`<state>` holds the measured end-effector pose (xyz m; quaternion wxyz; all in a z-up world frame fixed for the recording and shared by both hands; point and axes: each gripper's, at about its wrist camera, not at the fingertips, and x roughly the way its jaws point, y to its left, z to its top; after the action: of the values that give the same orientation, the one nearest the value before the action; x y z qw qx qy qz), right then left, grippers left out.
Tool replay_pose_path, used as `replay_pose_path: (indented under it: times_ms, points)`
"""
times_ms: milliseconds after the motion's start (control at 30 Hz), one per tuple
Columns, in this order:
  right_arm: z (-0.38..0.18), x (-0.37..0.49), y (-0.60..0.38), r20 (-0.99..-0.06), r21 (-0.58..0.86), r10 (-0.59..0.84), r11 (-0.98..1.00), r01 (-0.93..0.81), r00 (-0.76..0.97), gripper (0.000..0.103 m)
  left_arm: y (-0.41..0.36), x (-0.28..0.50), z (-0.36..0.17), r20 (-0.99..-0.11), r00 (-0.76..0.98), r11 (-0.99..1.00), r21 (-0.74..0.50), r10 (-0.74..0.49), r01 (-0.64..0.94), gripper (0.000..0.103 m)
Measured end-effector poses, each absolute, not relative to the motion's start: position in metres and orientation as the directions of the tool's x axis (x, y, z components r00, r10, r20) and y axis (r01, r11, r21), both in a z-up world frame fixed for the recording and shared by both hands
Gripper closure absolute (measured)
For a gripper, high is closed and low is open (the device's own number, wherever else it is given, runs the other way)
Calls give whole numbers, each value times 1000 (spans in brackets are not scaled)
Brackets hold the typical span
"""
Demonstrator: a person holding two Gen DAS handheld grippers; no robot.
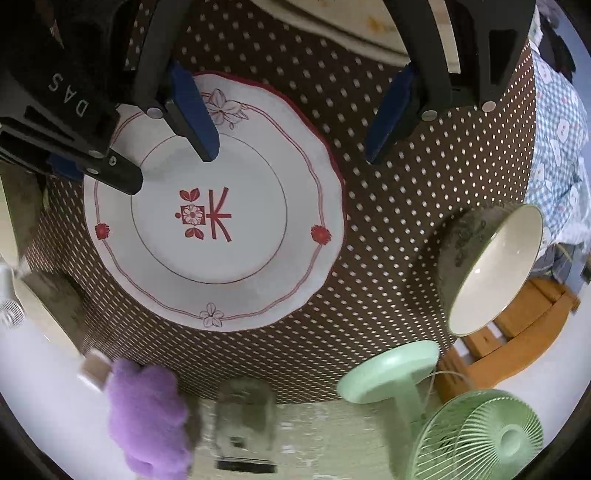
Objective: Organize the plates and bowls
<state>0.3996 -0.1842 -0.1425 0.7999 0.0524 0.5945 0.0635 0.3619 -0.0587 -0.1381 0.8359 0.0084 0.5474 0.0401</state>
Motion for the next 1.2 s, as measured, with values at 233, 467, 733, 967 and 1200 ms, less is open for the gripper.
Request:
replay_pose_path:
  times_ms: [233,467,733,967,1200]
  points:
    - [-144,386,-198,-950,167,162,986,-3,266,70,-67,355,-142,-923,381,998,59,61,-19,21]
    - [-145,397,-195,-952,108,106,994,-7,288,69,-61,370,-147,-922,382,998,63,69,-28,26]
    - [-144,415,-196,-946,76,75,997,-8,315,65,-48,389,-147,-917,396,997,29,53,-65,41]
    - [-145,426,-189,-941,46,50,999,-20,335,62,-49,396,-147,-907,417,997,34,59,-67,54]
    - [-143,429,-198,-939,38,45,999,-29,341,60,-46,400,-148,-908,419,996,-23,15,-85,58]
